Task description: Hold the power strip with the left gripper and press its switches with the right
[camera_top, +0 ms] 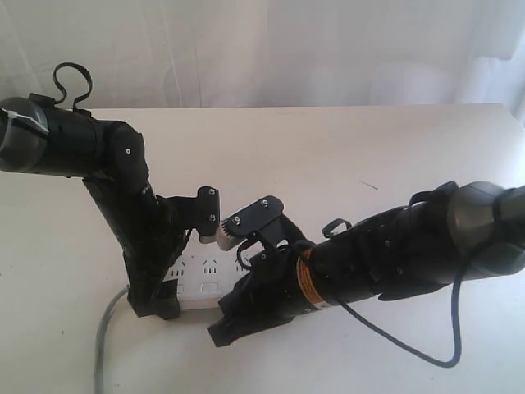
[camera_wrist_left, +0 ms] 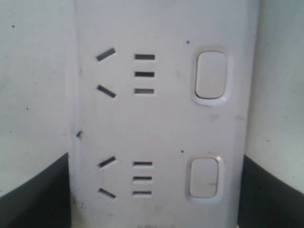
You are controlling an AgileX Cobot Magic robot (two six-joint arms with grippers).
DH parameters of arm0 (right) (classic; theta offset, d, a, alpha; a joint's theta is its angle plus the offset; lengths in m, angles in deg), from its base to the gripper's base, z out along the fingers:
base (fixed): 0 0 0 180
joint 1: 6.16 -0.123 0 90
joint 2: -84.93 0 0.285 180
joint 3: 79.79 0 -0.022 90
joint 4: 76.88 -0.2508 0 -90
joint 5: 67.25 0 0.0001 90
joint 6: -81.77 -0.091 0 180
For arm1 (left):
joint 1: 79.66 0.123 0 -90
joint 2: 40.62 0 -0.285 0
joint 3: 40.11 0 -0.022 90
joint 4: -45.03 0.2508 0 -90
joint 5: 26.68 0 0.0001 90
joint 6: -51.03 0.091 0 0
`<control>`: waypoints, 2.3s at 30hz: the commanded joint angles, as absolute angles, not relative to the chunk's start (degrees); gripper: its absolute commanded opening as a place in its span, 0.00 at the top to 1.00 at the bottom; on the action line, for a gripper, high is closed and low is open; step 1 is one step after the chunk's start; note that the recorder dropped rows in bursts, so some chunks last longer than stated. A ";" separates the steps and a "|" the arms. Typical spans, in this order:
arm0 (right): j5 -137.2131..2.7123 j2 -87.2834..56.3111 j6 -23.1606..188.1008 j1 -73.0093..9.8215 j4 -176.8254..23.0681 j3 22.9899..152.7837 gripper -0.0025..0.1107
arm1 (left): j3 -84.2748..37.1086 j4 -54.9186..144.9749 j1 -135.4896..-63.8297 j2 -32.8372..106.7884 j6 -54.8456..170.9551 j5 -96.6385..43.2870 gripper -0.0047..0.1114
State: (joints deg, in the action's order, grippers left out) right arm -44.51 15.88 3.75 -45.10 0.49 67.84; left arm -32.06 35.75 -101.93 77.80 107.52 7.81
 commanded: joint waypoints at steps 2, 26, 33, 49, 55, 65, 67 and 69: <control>-47.25 13.96 3.54 -45.09 0.98 67.66 0.98 | -30.92 35.79 -101.56 79.59 106.01 8.89 0.96; -51.41 15.15 10.04 -45.09 -7.04 69.68 0.98 | -30.92 35.79 -101.56 79.59 108.61 12.79 0.96; -51.82 17.50 10.04 -45.09 -7.90 69.68 0.98 | -30.92 35.79 -101.56 79.59 109.51 13.51 0.96; -59.67 18.95 10.04 -45.09 -7.73 70.33 0.98 | -30.92 35.32 -101.56 79.59 110.19 13.51 0.96; -61.83 15.33 9.72 -45.09 -7.73 70.23 0.98 | -30.92 35.32 -101.56 79.82 110.30 13.86 0.96; -54.74 14.19 9.71 -45.09 -8.11 70.23 0.98 | -30.92 34.41 -101.56 79.82 110.84 14.14 0.96; -54.48 14.32 9.61 -45.09 -8.11 70.23 0.98 | -30.92 33.66 -101.56 79.82 111.20 14.52 0.96; -54.48 14.70 9.61 -45.09 -8.26 70.23 0.98 | -30.92 33.59 -101.56 79.82 111.20 14.76 0.96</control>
